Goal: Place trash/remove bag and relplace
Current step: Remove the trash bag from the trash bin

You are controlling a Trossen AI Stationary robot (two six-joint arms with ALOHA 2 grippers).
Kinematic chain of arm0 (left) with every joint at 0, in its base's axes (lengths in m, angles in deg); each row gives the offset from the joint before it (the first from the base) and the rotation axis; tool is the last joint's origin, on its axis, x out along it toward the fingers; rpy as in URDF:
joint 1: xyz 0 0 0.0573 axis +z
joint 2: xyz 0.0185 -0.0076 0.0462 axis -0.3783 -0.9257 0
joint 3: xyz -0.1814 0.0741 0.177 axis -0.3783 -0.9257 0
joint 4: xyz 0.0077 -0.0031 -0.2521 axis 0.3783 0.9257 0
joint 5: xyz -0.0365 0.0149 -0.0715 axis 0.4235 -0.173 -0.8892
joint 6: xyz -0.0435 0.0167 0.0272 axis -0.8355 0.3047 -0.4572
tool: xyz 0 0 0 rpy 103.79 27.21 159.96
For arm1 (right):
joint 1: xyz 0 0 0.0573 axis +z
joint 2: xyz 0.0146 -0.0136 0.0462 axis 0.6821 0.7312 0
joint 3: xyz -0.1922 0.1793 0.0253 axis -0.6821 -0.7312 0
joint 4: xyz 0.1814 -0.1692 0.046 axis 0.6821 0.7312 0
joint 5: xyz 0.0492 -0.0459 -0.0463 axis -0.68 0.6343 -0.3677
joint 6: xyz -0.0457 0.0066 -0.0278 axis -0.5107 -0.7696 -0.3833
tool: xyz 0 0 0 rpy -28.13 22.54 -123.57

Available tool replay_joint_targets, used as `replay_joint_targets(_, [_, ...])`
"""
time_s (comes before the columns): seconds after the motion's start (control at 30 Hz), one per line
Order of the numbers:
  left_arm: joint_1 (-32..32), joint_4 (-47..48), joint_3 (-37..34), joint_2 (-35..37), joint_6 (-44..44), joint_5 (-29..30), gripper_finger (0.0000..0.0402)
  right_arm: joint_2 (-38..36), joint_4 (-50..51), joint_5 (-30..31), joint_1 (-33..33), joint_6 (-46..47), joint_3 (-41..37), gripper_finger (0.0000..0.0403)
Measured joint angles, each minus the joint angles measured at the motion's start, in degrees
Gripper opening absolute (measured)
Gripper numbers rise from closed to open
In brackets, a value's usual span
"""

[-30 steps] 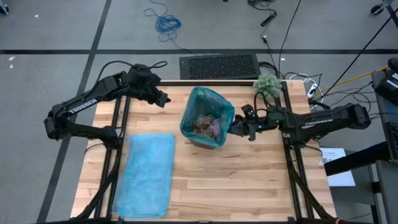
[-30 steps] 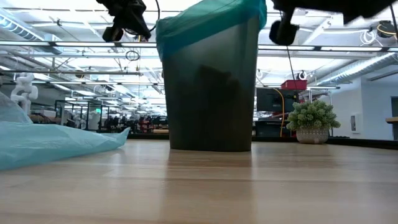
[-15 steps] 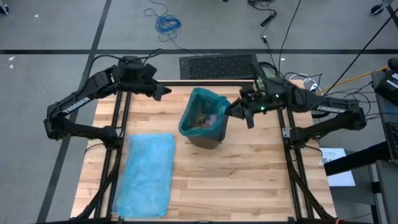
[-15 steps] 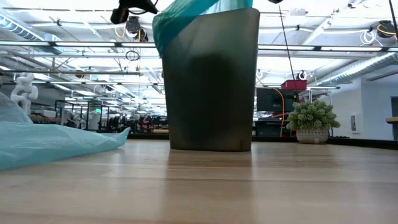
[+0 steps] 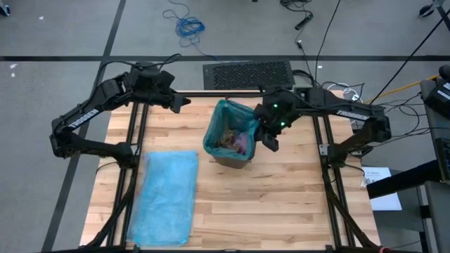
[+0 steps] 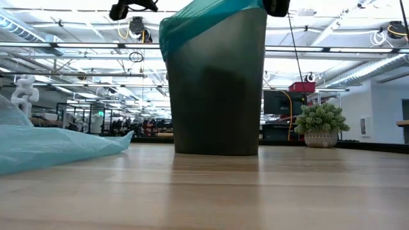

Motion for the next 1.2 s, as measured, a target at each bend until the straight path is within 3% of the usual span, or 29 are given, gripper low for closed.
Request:
replay_joint_targets(0.23, [0.0, 2.3, 0.0, 0.0, 1.3, 0.5, 0.0, 3.3, 12.4, 0.8, -0.7, -1.2, 9.7, 0.0])
replay_joint_targets(0.37, [0.0, 2.4, 0.0, 0.0, 1.3, 0.5, 0.0, 3.2, 22.6, 7.7, -3.5, 4.4, 14.3, 0.001])
replay_joint_targets(0.5, [0.0, 2.4, 0.0, 0.0, 1.5, 0.5, 0.0, 2.5, 26.6, 8.9, -7.9, 9.2, 14.5, 0.0041])
replay_joint_targets(0.83, [0.0, 2.4, 0.0, 0.0, 2.5, 0.4, 0.0, 0.1, 25.1, -3.3, -19.9, 4.3, 6.5, 0.0154])
replay_joint_targets(1.2, [-0.1, 2.5, 0.0, 0.0, 2.5, 0.4, 0.0, -0.6, 6.3, -19.6, -23.7, 4.1, -9.0, 0.0168])
